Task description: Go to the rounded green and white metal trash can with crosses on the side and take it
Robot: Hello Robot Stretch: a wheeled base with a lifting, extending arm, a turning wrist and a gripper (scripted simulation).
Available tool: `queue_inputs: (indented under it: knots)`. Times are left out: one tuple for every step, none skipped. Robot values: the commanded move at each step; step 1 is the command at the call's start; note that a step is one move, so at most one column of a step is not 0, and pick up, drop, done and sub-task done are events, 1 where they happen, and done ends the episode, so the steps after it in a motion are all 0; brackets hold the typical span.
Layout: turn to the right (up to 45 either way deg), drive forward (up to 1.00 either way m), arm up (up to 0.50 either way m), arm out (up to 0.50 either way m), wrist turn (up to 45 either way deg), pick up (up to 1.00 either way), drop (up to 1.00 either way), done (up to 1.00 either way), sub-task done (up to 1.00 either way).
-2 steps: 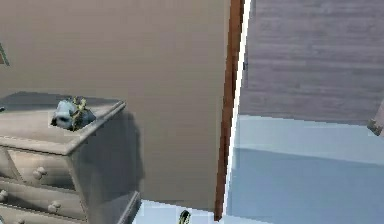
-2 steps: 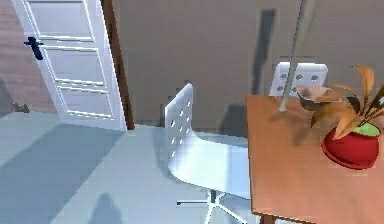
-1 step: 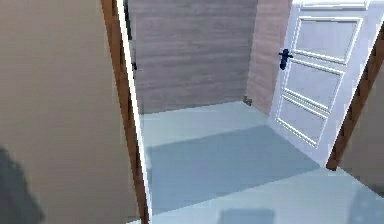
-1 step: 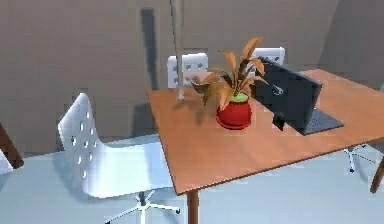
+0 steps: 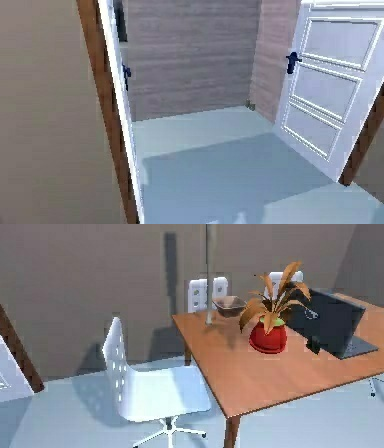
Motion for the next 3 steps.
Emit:
queue_inputs:
  knots:
    - [0.0,1.0,0.0,0.0,0.0,0.0,0.0,0.0,0.0]
    - [6.0,0.0,0.0,0.0,0.0,0.0,0.0,0.0,0.0]
    - [0.0,0.5,0.0,0.0,0.0,0.0,0.0,0.0,0.0]
